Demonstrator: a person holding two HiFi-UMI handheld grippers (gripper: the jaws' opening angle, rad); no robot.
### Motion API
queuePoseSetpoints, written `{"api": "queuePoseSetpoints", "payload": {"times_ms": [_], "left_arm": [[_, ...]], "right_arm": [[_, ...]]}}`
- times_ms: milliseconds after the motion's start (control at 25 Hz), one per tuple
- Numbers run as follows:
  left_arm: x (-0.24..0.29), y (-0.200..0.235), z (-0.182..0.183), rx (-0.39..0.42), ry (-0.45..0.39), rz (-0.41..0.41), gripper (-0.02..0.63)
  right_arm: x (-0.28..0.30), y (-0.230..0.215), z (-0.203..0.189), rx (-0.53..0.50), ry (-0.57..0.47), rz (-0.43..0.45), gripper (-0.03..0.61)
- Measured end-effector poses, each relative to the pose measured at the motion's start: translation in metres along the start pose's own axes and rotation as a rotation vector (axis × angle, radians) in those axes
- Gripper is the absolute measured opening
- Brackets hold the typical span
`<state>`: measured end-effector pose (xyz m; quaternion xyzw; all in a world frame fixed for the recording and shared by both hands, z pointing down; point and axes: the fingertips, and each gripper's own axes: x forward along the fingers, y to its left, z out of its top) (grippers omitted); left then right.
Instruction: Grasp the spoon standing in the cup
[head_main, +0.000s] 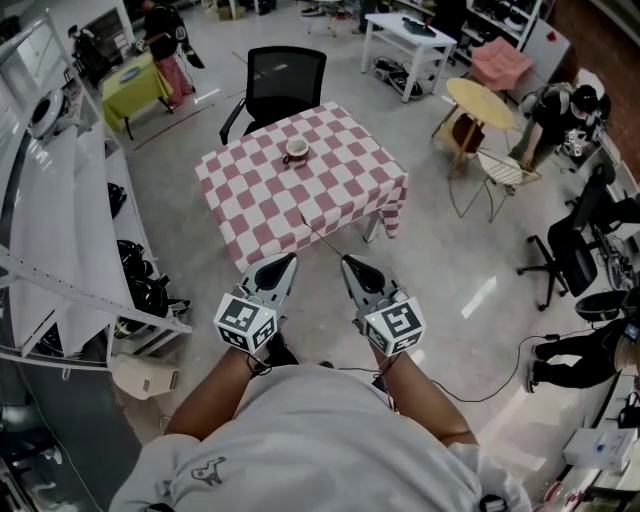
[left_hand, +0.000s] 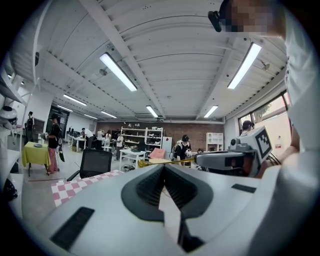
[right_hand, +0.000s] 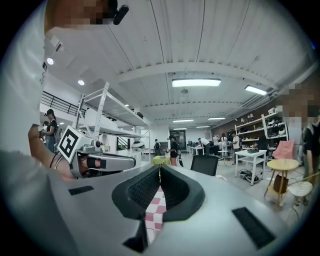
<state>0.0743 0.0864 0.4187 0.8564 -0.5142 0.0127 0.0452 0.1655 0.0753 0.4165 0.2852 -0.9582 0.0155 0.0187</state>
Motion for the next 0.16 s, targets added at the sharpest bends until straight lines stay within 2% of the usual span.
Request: {"api": "queuePoseSetpoints", "payload": {"times_ms": [160], "left_arm": [[0.0021,-0.0014,0.0024,0.003,-0.003,0.002,0.011]], "right_arm": [[-0.0015,-0.0014,0.0014,-0.004,0.0,-0.001,0.032]]}}
